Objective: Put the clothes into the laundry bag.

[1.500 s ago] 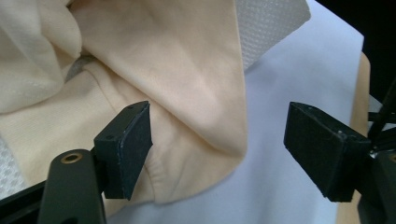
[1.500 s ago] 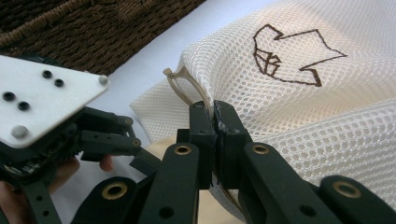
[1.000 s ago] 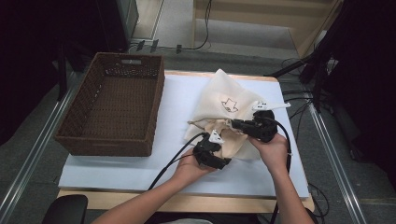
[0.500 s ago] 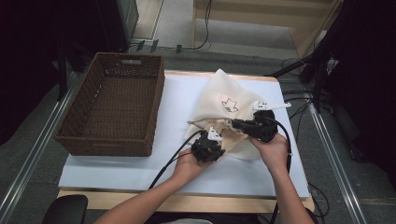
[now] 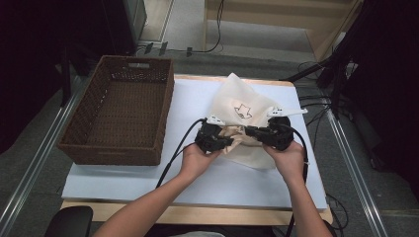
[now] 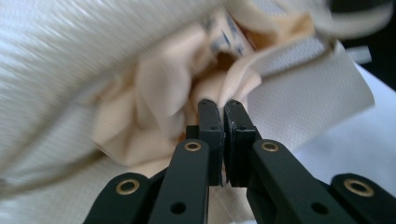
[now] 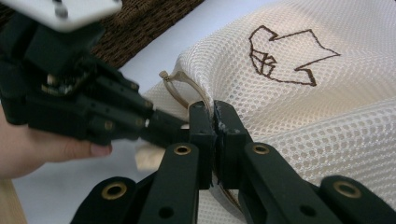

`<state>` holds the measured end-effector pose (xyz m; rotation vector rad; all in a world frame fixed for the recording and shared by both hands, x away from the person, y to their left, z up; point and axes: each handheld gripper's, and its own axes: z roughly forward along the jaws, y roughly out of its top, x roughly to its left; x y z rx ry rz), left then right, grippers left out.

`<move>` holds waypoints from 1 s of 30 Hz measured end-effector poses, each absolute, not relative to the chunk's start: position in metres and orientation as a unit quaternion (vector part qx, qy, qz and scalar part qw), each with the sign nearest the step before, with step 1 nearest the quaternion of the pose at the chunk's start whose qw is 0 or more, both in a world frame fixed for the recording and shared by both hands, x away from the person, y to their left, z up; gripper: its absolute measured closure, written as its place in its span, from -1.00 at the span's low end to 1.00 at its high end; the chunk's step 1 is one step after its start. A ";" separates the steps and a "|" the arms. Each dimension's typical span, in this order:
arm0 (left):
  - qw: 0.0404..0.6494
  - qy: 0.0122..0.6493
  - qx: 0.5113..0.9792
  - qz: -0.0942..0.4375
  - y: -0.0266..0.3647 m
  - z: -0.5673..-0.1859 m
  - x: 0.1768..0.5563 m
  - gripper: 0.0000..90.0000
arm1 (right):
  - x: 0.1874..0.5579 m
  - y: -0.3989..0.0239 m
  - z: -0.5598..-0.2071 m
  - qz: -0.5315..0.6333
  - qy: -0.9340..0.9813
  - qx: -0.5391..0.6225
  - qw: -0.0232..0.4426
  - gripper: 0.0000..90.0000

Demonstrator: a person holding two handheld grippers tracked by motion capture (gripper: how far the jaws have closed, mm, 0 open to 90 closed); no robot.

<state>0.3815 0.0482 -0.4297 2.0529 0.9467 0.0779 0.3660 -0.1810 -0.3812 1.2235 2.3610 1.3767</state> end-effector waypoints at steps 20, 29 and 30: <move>0.414 0.391 0.819 0.062 0.024 -0.434 0.407 0.96 | 0.364 -0.180 -0.378 0.466 0.785 0.404 0.068 0.96; 0.420 0.401 0.809 0.088 0.021 -0.430 0.413 0.96 | 0.363 -0.180 -0.377 0.465 0.786 0.401 0.066 0.97; 0.426 0.402 0.805 0.092 0.023 -0.428 0.414 0.96 | 0.363 -0.180 -0.377 0.465 0.786 0.401 0.065 0.97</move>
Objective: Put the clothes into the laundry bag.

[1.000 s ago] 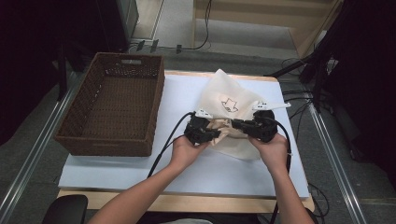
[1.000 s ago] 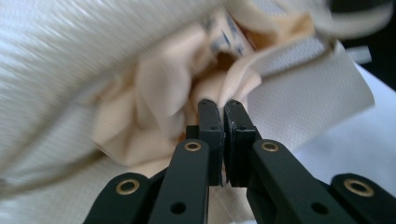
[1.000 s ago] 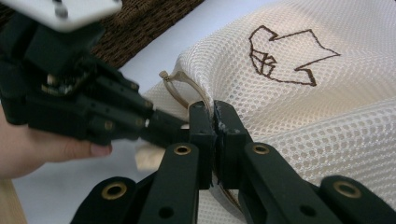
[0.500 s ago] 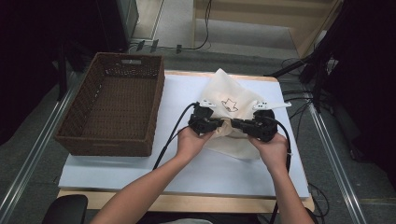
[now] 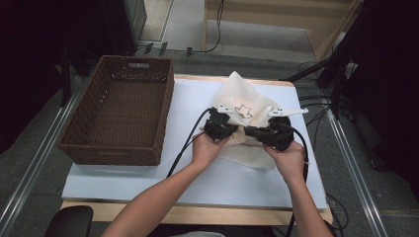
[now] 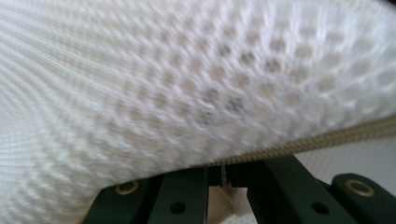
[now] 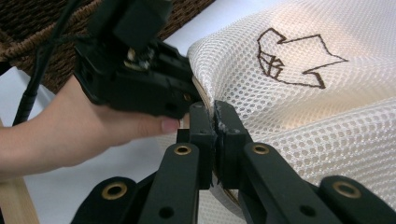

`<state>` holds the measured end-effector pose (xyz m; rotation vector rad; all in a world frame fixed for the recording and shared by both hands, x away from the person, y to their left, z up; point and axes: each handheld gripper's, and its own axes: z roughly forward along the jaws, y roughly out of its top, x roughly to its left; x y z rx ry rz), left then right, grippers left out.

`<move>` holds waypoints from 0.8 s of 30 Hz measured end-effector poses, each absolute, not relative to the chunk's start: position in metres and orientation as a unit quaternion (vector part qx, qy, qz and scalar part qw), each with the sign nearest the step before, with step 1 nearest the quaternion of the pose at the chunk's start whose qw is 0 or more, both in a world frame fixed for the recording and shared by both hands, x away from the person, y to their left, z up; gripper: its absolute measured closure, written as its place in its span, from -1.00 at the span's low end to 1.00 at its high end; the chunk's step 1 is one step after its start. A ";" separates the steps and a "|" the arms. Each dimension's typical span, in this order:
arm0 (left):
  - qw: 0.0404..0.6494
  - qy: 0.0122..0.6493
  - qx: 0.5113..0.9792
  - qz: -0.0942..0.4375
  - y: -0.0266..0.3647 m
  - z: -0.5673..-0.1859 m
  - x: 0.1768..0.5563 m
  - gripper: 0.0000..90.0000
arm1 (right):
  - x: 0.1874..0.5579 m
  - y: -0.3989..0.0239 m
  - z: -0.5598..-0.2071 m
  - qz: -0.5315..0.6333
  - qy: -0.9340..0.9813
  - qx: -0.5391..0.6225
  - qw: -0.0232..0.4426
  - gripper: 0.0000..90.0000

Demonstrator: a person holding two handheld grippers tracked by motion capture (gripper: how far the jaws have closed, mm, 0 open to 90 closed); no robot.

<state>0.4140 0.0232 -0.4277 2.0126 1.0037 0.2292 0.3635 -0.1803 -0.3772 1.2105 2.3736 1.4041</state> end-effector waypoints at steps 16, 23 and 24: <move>0.404 0.400 0.818 0.087 0.017 -0.449 0.427 0.95 | 0.364 -0.179 -0.380 0.457 0.792 0.400 0.063 0.97; 0.386 0.398 0.829 0.076 0.012 -0.460 0.432 0.95 | 0.365 -0.179 -0.381 0.454 0.794 0.400 0.061 0.97; 0.385 0.397 0.830 0.075 0.011 -0.463 0.432 0.94 | 0.365 -0.179 -0.382 0.450 0.795 0.402 0.060 0.97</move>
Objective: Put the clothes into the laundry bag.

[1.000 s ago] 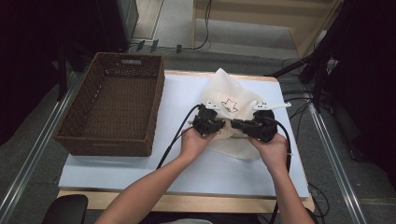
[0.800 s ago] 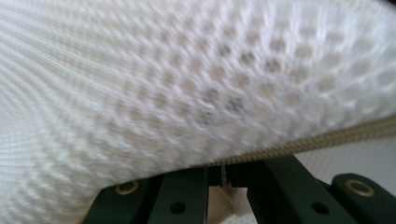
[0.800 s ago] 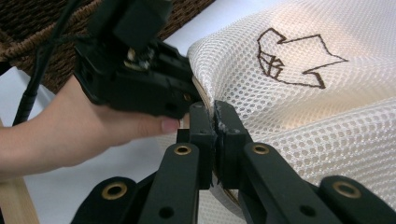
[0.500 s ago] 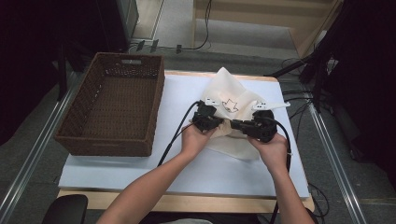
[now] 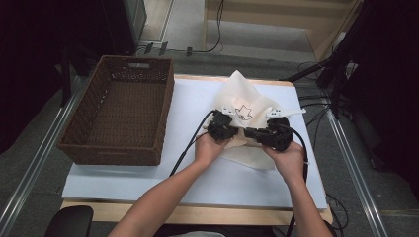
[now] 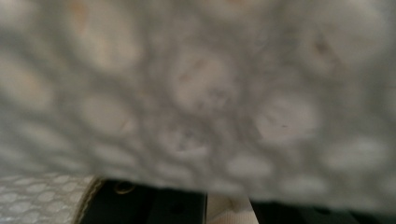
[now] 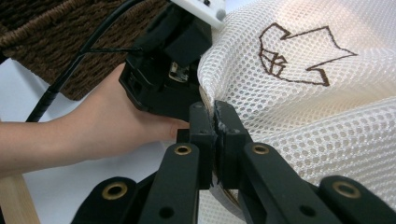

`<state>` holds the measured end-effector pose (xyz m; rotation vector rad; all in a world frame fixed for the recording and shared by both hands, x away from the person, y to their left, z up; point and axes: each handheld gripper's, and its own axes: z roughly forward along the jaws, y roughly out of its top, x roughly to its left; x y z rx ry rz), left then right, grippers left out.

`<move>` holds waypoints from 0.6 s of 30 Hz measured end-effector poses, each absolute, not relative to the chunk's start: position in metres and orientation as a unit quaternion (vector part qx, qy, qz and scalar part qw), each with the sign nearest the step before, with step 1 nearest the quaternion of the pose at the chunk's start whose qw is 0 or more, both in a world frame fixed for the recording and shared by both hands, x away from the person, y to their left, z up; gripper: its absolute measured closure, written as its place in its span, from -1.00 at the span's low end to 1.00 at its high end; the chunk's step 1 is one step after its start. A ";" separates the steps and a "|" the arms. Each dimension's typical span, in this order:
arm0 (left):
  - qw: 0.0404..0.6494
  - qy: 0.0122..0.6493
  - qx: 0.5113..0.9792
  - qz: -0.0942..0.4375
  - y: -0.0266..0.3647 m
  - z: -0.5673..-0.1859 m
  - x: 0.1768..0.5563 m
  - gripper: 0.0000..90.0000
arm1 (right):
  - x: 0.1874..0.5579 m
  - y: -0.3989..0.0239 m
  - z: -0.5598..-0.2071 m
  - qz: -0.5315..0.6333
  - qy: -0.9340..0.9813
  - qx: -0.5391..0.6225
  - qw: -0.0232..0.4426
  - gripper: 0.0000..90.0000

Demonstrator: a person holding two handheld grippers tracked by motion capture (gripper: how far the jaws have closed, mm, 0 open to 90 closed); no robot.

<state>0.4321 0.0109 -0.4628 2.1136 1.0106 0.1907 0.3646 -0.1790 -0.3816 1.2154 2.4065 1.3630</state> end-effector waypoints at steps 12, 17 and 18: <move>0.412 0.381 0.827 0.033 0.023 -0.441 0.421 0.52 | 0.367 -0.181 -0.384 0.452 0.793 0.403 0.062 0.97; 0.421 0.368 0.829 0.014 0.033 -0.429 0.411 0.24 | 0.366 -0.182 -0.383 0.453 0.792 0.405 0.063 0.97; 0.417 0.366 0.832 0.013 0.036 -0.426 0.407 0.18 | 0.366 -0.182 -0.383 0.453 0.791 0.405 0.063 0.97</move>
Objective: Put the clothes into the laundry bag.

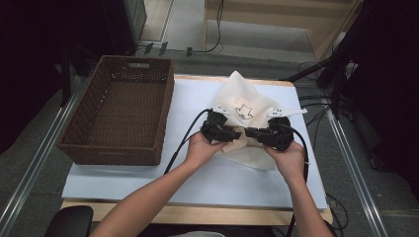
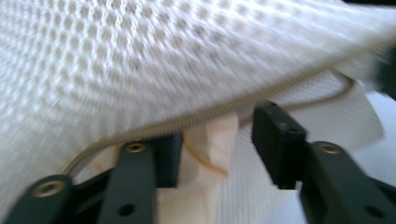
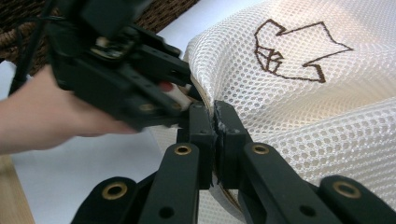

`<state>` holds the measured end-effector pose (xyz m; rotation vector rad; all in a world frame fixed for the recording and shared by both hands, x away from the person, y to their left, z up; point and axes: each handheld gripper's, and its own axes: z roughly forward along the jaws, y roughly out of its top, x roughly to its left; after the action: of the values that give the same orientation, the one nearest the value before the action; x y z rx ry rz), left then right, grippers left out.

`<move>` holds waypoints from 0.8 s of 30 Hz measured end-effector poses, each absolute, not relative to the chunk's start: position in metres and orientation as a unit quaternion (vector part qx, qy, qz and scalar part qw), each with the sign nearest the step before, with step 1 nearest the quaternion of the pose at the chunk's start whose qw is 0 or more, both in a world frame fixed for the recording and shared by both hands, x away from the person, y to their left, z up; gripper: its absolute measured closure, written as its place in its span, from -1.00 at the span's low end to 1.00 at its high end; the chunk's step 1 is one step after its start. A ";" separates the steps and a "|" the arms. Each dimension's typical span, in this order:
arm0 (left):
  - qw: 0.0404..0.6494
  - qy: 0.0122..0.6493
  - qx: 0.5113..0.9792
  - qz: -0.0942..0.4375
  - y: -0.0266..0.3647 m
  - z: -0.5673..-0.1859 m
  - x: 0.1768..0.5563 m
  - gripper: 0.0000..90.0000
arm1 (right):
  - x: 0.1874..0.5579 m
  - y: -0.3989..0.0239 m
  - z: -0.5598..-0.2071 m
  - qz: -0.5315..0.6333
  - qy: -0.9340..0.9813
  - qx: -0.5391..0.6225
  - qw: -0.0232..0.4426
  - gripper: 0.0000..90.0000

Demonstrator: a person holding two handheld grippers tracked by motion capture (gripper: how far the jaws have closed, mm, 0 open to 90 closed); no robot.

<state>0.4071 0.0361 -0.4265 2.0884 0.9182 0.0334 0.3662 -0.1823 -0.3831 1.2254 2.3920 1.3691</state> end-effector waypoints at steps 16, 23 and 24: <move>0.426 0.343 0.837 0.013 0.072 -0.421 0.372 0.17 | 0.367 -0.181 -0.383 0.453 0.790 0.408 0.066 0.97; 0.408 0.337 0.848 0.010 0.057 -0.449 0.368 0.61 | 0.368 -0.183 -0.383 0.455 0.788 0.411 0.066 0.97; 0.404 0.340 0.849 0.015 0.055 -0.452 0.367 0.66 | 0.368 -0.183 -0.383 0.455 0.787 0.411 0.065 0.97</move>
<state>0.3674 0.0549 -0.4516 2.1435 0.8577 0.0368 0.3675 -0.1827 -0.3833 1.2393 2.3750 1.3736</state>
